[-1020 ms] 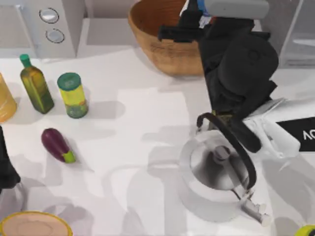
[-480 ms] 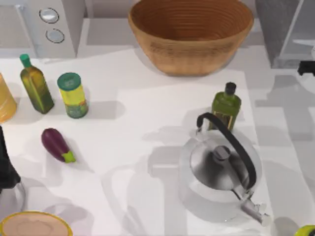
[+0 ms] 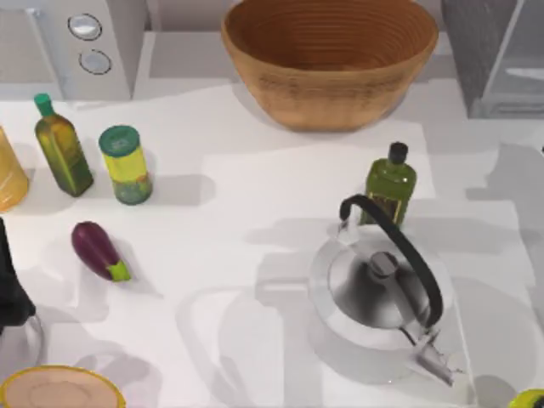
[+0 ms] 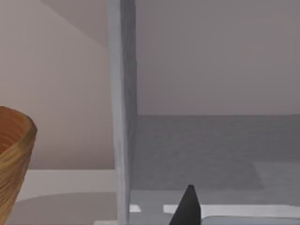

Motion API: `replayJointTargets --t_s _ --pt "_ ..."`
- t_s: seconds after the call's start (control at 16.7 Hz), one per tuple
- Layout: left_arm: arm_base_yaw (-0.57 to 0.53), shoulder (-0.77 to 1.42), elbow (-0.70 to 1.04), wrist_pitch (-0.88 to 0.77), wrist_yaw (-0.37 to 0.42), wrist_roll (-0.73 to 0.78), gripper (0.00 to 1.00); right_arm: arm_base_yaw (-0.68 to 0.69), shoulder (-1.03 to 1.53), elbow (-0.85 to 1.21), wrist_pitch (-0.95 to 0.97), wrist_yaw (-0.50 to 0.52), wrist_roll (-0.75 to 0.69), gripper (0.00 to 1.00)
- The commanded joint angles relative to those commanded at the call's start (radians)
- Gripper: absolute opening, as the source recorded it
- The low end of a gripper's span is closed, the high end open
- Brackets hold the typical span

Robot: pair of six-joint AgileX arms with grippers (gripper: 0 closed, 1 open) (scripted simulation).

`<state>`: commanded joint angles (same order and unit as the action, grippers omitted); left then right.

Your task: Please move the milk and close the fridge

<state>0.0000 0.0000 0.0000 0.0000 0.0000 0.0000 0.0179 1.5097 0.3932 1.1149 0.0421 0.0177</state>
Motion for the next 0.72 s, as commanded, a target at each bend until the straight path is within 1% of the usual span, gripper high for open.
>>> replayJointTargets --t_s 0.24,0.54,0.72 --pt "0.0 0.0 0.0 0.0 0.0 0.0 1.0 -0.036 0.065 0.066 -0.008 -0.013 -0.001 0.0" --pt "0.0 0.0 0.0 0.0 0.0 0.0 1.0 -0.098 0.312 0.336 -0.05 -0.062 -0.006 0.0" --pt "0.0 0.0 0.0 0.0 0.0 0.0 1.0 -0.109 0.418 0.455 -0.08 -0.115 -0.009 0.0"
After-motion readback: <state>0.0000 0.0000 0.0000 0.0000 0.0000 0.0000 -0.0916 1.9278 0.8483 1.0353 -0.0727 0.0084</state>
